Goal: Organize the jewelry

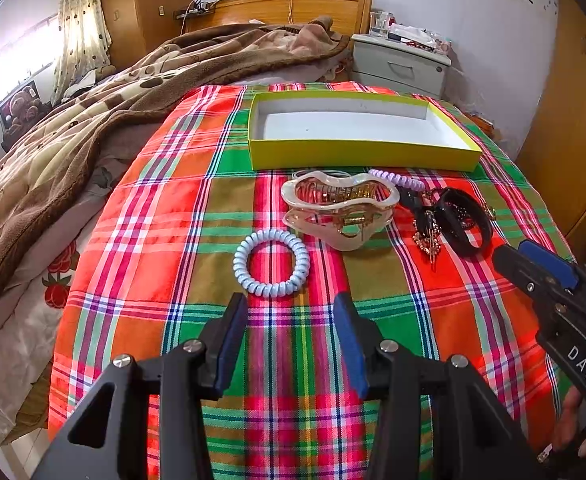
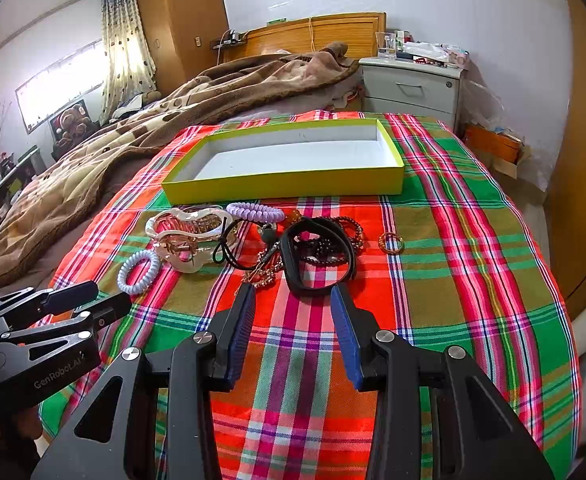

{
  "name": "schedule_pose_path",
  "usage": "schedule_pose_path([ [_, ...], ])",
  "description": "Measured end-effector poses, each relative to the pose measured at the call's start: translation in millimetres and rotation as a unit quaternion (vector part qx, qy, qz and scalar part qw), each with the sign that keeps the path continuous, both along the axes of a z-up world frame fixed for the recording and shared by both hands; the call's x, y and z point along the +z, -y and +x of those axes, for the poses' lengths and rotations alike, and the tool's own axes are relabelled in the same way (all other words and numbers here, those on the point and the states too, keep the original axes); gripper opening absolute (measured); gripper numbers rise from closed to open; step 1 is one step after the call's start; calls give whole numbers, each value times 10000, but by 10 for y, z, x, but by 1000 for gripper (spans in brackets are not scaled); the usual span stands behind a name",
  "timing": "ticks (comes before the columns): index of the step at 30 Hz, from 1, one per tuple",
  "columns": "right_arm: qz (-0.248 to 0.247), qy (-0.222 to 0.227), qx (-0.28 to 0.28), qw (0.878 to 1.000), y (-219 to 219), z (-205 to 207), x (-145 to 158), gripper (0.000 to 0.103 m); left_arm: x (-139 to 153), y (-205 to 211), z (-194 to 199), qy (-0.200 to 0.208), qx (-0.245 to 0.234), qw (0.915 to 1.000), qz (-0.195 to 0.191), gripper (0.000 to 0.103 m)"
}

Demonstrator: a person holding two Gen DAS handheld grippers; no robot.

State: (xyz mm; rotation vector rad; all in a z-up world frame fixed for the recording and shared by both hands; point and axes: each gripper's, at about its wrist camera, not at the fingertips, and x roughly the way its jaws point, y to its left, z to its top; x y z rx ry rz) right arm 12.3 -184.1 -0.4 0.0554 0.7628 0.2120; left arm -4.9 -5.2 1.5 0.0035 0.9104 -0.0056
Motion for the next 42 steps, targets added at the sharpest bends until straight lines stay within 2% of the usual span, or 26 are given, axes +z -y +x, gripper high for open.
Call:
schedule_pose_path([
  [19, 41, -18, 0, 10000, 26, 48, -8, 40, -37, -49, 77, -123, -89, 9998, -99, 47],
  [28, 169, -82, 197, 9996, 120, 210, -35, 40, -41, -349, 240, -286, -220, 9974, -618, 47],
  [31, 161, -230, 495, 9984, 57, 303, -84, 40, -67, -461, 303, -418, -253, 9948, -889, 48],
  [33, 73, -287, 595, 9978, 10, 352, -117, 40, -101, -506, 341, -505, -197, 9951, -826, 49],
  [37, -30, -419, 621, 9972, -23, 473, -180, 40, -149, -600, 373, -638, -125, 9918, -1099, 49],
  [42, -196, -484, 757, 9958, -93, 570, -215, 40, -168, -620, 408, -670, -115, 9909, -1161, 49],
])
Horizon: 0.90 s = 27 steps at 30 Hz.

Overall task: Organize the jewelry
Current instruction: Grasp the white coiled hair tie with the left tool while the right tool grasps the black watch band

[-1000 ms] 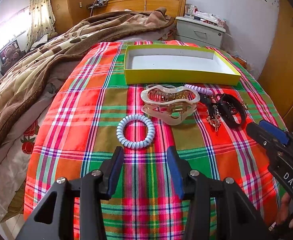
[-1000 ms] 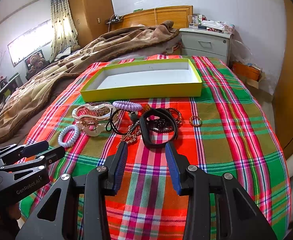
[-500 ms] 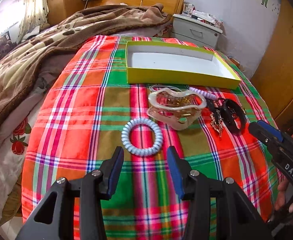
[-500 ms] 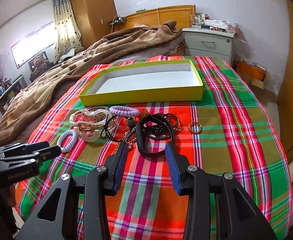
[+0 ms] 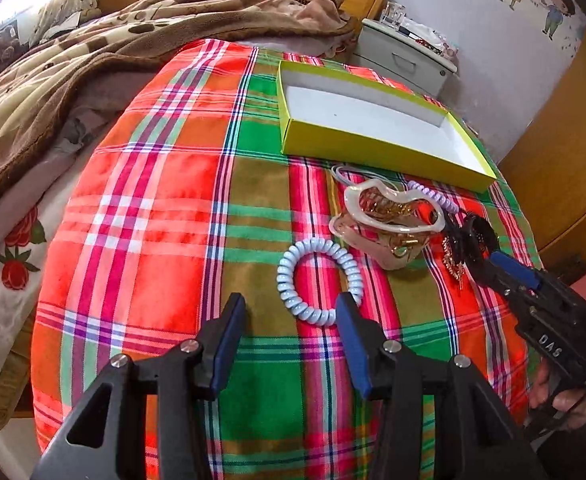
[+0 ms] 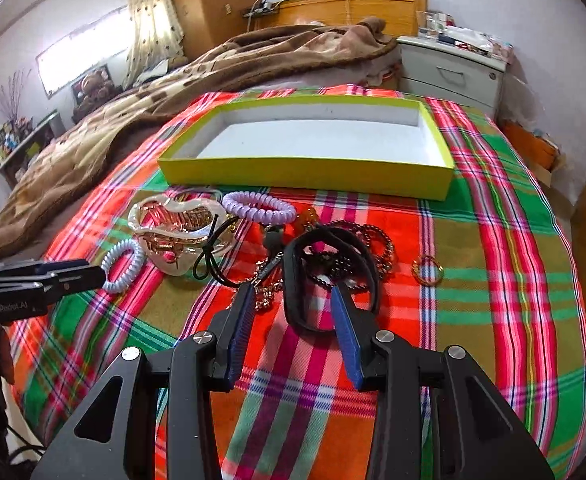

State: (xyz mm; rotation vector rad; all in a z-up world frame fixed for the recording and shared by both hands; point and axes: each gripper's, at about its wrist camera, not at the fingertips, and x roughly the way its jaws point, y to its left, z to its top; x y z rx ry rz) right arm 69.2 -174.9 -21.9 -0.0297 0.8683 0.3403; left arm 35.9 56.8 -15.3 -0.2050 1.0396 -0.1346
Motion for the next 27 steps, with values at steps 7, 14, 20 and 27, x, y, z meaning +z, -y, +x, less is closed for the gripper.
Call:
schedule_pose_path([
  [7, -240, -65, 128, 9996, -89, 67, -60, 40, -11, 6, 100, -44, 32, 9999, 104, 49],
  [14, -281, -31, 158, 9995, -110, 73, -66, 29, -21, 105, 174, 9, -44, 9987, 516, 49],
  [20, -251, -47, 91, 9996, -86, 80, -71, 15, -32, 135, 183, 96, -10, 9969, 779, 40],
  [27, -129, -30, 24, 9999, -33, 60, -60, 14, -35, 77, 193, 136, 76, 9969, 770, 20],
])
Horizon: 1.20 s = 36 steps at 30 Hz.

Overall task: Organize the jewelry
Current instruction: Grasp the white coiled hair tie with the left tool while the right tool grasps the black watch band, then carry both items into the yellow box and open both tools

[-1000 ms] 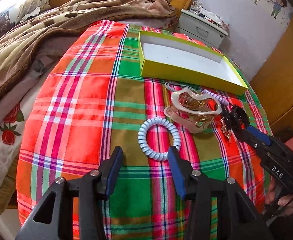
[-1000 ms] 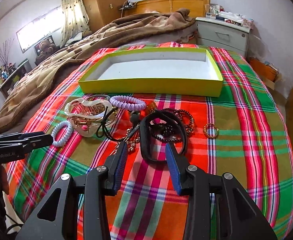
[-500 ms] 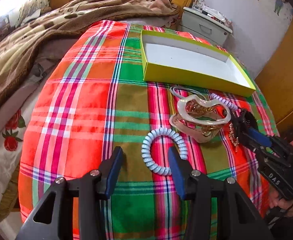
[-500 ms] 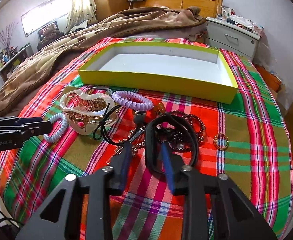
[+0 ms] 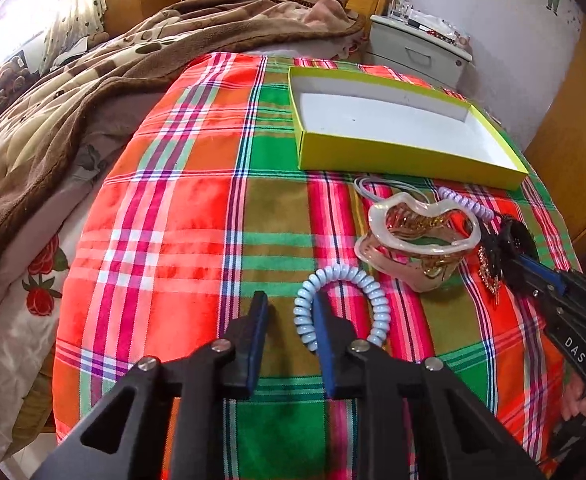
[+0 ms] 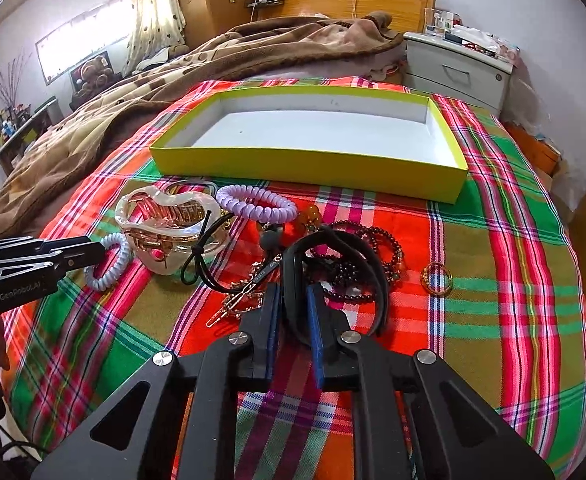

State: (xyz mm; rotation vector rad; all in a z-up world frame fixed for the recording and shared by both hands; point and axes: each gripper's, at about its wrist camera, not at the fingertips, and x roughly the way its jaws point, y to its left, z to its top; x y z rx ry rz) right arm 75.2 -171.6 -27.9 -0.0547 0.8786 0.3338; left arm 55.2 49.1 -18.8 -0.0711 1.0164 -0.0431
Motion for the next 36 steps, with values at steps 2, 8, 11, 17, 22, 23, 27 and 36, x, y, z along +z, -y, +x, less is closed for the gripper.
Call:
schedule_pose_path([
  [2, 29, 40, -19, 10000, 9, -14, 15, 13, -2, -8, 1, 13, 9, 10000, 52, 11],
  [8, 73, 128, -72, 9999, 41, -55, 66, 13, -4, -62, -15, 30, 52, 9999, -102, 10],
  [11, 94, 151, -72, 9998, 52, -65, 88, 13, 1, -72, -28, 37, 73, 9999, -129, 10],
  [17, 125, 306, -118, 9994, 74, -109, 186, 13, 130, -81, -66, 216, 44, 9995, -223, 10],
  [22, 184, 481, -183, 9985, 120, -109, 331, 13, 275, -94, -39, 324, -7, 9987, -404, 10],
  [23, 191, 505, -192, 9984, 126, -106, 355, 13, 312, -93, -27, 353, -25, 9984, -441, 10],
  [27, 210, 634, -257, 9974, 174, -61, 469, 13, 480, -94, 71, 515, -58, 9971, -553, 10],
  [36, 158, 794, -246, 9964, 276, 337, 727, 13, 758, -86, 566, 781, -163, 9943, -703, 10],
])
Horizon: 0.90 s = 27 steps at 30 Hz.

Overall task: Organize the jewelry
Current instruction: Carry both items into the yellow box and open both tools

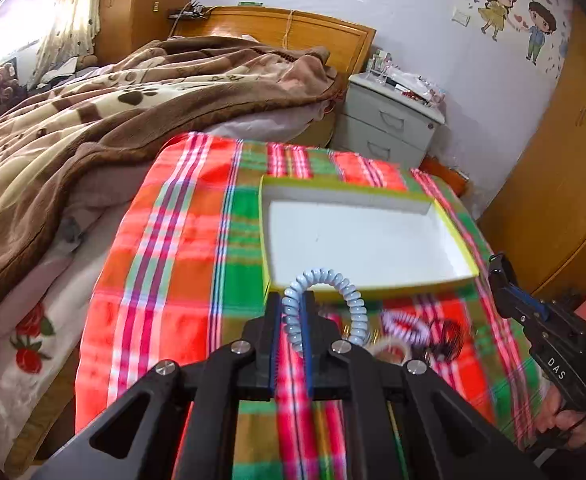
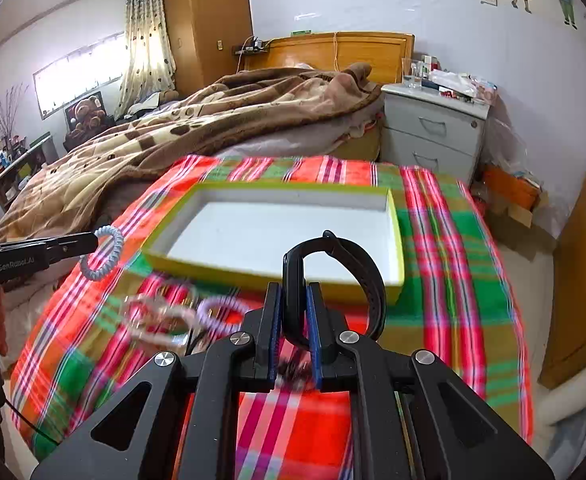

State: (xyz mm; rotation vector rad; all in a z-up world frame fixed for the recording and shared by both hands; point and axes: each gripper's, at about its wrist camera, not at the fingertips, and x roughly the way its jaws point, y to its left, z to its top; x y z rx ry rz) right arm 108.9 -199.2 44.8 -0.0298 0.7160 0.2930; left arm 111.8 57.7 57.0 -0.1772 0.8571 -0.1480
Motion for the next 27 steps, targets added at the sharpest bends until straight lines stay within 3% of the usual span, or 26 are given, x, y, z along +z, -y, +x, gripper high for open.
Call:
schedule_pose_path([
  [7, -1, -111, 4, 9999, 52, 473, 15, 13, 4, 34, 496, -8, -72, 9999, -115, 10],
  [16, -233, -458, -32, 9987, 43, 1142, -196, 13, -259, 126, 1062, -262, -155, 9994, -168, 10],
  [27, -476, -871, 138, 9950, -26, 1569, -452, 13, -514, 250, 1501, -527, -233, 9983, -75, 10],
])
